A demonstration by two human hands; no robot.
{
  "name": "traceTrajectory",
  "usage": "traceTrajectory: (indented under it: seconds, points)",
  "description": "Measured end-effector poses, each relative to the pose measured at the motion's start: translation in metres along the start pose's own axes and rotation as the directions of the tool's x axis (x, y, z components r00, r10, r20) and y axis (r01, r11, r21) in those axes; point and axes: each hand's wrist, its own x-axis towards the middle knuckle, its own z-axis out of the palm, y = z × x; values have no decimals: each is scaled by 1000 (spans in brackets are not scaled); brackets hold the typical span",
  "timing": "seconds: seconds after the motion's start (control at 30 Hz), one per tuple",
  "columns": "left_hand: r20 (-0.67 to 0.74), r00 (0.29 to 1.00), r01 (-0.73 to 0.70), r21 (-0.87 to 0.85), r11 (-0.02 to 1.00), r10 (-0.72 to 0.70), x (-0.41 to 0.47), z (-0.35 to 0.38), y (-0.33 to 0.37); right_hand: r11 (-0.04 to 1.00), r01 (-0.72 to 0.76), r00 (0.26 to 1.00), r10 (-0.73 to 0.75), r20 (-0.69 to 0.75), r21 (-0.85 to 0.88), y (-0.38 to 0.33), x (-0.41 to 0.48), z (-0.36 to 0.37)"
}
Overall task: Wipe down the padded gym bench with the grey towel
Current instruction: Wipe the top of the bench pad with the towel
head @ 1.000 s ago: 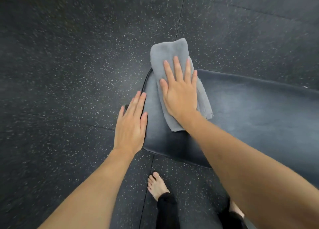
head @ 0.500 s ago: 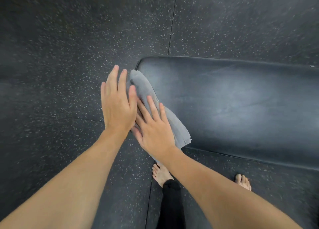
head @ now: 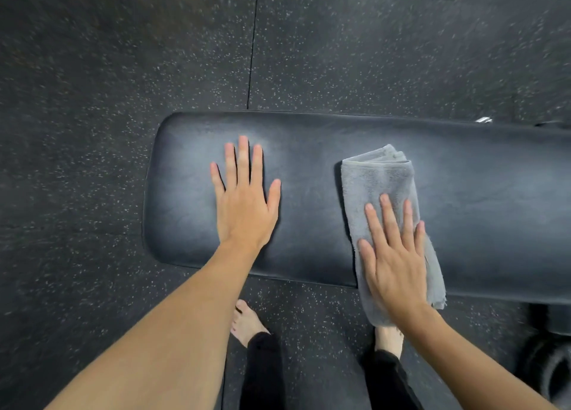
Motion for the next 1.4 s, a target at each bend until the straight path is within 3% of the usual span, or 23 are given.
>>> traceTrajectory:
  seconds: [0.17, 0.4, 0.53, 0.83, 1.0, 1.17, 1.27, 1.4]
  points:
    - [-59, 998, -1, -46, 999, -2, -2, 3, 1, 999, -19, 998, 22, -55, 50, -59, 58, -4]
    - [-124, 990, 31, -249, 968, -63, -3, 3, -4, 975, 207, 976, -199, -91, 80, -164, 178, -9]
    - [-145, 989, -2, -183, 983, -25, -2, 4, -4, 969, 237, 968, -230, -100, 63, -121, 183, -13]
    - [-118, 992, 26, -117, 993, -40, -2, 2, 4, 995, -27, 996, 35, -84, 101, 71, 160, -43]
    - [-107, 994, 27, -88, 996, -37, -3, 4, 6, 989, -75, 988, 90, -124, 127, 22, 124, -29]
    - [-93, 979, 150, -288, 946, -183, 1, -2, 25, 973, 168, 981, -150, -120, 160, -48, 17, 7]
    - [-126, 964, 172, -375, 911, -234, 1, -10, 60, 975, 205, 974, -195, -112, 84, -30, -15, 18]
    - [-152, 981, 49, -390, 920, -116, -3, -10, 125, 988, 153, 980, -149, -130, 18, 40, -44, 20]
